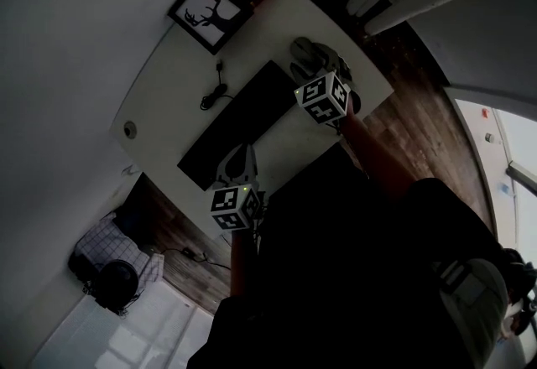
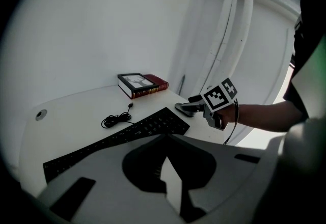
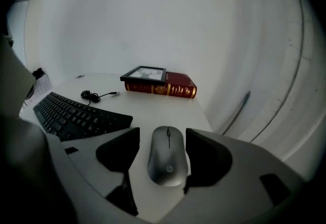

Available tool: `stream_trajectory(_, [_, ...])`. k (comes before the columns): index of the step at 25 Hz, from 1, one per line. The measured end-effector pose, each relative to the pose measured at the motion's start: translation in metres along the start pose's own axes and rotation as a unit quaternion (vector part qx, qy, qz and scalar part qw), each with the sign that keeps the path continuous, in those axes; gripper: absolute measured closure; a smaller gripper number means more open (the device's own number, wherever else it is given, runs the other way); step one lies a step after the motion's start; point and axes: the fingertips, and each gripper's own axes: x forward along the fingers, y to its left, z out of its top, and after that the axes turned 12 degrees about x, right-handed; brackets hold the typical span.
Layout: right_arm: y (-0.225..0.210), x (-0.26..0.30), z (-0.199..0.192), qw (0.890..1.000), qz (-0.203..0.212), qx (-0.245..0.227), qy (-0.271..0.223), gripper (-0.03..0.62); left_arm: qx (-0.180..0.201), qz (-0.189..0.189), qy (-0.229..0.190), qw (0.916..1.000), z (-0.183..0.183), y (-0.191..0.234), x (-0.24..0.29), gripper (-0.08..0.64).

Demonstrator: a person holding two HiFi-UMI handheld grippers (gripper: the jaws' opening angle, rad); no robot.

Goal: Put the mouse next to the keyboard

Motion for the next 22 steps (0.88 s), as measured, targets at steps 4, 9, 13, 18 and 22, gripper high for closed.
stream_trajectory(4, [0.025,-0.023,0.021,0.998,0.001,-0.026,-0.059,0.457,-0.007,0.011,-0.018,0.9998,-0.011,0.004,-0.021,0.558])
stream_trajectory(9, [0.109,-0.053,0.037,0.988,0.095,-0.073,-0.094,0.572,-0.035,0.045,-0.041,0.9975,-0.036,0.019,-0.064,0.558])
stream_trajectory(13, [0.182,-0.073,0.036,0.975,0.150,-0.124,-0.106,0.572,-0.035,0.082,-0.048,0.9949,-0.057,0.031,-0.096,0.558])
stream_trajectory(18, [0.275,-0.100,0.029,0.949,0.212,-0.192,-0.131,0.572,-0.059,0.128,-0.072,0.9874,-0.085,0.046,-0.141,0.558])
stream_trajectory(22, [0.337,-0.126,0.027,0.927,0.253,-0.230,-0.152,0.572,-0.086,0.157,-0.085,0.9802,-0.109,0.058,-0.175,0.558])
